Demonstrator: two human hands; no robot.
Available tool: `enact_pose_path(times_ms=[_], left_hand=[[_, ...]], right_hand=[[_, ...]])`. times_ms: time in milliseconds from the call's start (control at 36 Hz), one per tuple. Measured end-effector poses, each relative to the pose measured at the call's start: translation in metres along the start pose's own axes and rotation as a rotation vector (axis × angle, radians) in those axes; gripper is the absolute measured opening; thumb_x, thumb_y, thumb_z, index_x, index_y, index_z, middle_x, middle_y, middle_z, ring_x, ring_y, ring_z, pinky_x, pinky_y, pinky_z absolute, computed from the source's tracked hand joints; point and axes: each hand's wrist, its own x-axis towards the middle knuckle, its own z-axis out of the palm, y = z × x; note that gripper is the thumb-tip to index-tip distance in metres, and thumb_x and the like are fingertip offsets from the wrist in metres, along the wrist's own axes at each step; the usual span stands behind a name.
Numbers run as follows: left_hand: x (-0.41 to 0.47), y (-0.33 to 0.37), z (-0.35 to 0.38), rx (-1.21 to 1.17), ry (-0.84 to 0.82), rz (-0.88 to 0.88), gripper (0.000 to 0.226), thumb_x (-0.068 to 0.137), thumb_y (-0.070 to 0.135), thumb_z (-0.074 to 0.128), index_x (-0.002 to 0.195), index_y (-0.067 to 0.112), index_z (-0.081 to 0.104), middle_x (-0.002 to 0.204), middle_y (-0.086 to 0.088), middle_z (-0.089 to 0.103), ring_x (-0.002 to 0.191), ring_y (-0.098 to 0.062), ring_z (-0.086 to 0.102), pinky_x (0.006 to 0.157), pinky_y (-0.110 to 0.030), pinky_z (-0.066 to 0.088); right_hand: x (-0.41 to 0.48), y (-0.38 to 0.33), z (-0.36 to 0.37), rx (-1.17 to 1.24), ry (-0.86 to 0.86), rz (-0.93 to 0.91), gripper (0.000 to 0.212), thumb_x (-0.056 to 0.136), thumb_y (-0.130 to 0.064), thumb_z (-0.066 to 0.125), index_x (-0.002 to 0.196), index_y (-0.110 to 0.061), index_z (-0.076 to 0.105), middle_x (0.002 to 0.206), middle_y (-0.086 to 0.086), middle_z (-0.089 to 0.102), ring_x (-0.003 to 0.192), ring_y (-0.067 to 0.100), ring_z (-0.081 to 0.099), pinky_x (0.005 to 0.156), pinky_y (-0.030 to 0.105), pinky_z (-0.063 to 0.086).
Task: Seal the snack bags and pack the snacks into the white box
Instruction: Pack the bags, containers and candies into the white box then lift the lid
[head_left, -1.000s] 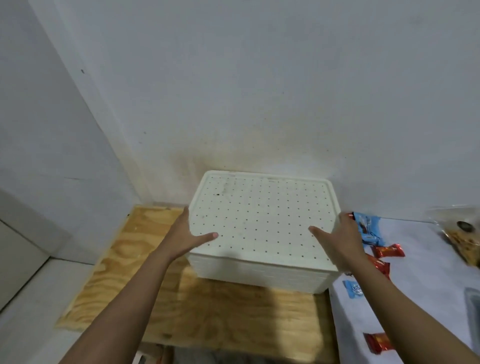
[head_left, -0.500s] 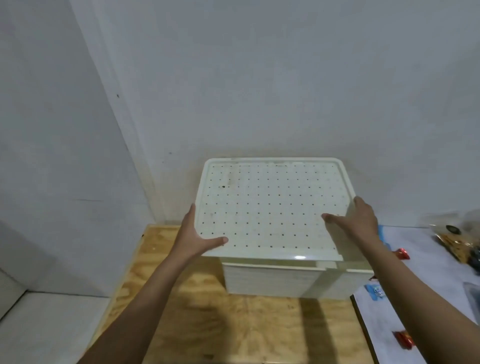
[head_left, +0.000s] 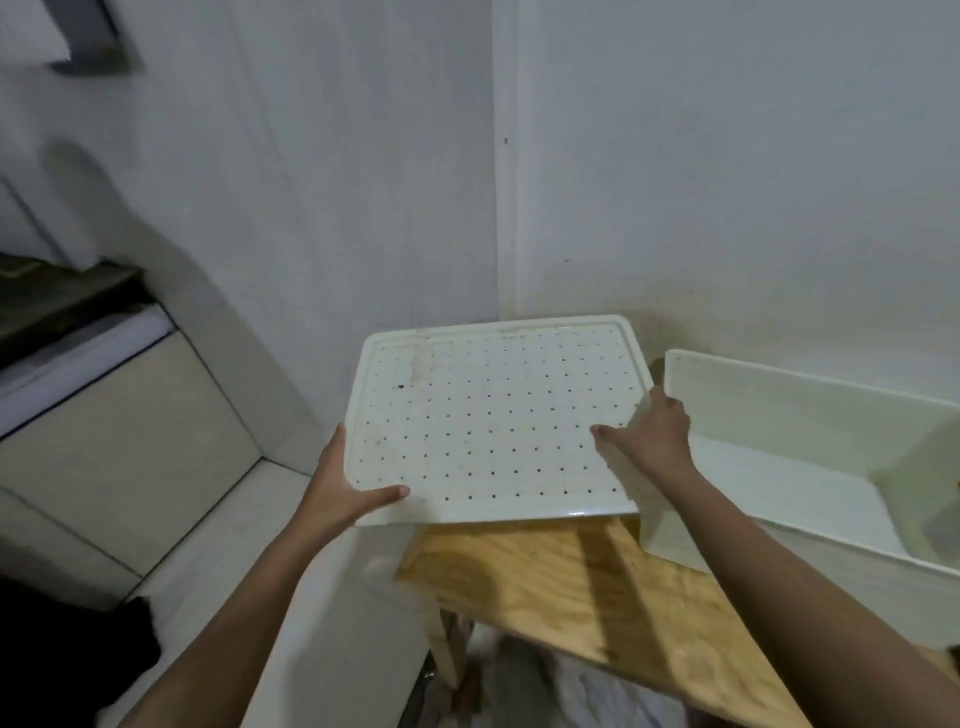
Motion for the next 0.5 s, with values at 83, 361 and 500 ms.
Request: enact_pose_path(times_ms=[83, 361, 500], left_hand=[[-0.013, -0.03, -0.019, -0.015, 0.028, -0.064, 0.098, 0.042, 0.047, 0.087, 0.125, 0.036, 0.037, 0.124, 0.009, 0.05, 0.114, -0.014, 0.048, 0.085, -0.033, 0.046], [-0.036, -0.117, 0.0, 0.076, -0.045, -0.301, 0.117, 0.04, 0.064, 0.082, 0.137, 0.027, 0.026, 0.132, 0.008, 0.041, 0.117, -0.013, 0.044, 0.092, -0.032, 0.045], [-0.034, -0.142, 0.037, 0.054, -0.118, -0.364, 0.122, 0.039, 0.062, 0.085, 0.138, 0.025, 0.024, 0.137, 0.0, 0.041, 0.123, -0.02, 0.044, 0.098, -0.048, 0.046]], right_hand=[[-0.001, -0.009, 0.038, -0.052, -0.092, -0.028, 0.097, 0.069, -0.041, 0.078, 0.141, -0.003, 0.025, 0.143, 0.021, 0.031, 0.133, 0.036, 0.029, 0.105, 0.043, 0.033], [-0.005, 0.034, 0.111, -0.171, -0.291, 0.091, 0.086, 0.074, -0.038, 0.074, 0.138, -0.004, 0.027, 0.142, 0.018, 0.03, 0.128, 0.035, 0.036, 0.099, 0.041, 0.039], [0.001, 0.073, 0.125, -0.2, -0.354, 0.214, 0.096, 0.079, -0.039, 0.068, 0.147, -0.006, 0.008, 0.151, 0.014, 0.016, 0.133, 0.037, 0.031, 0.104, 0.044, 0.036]])
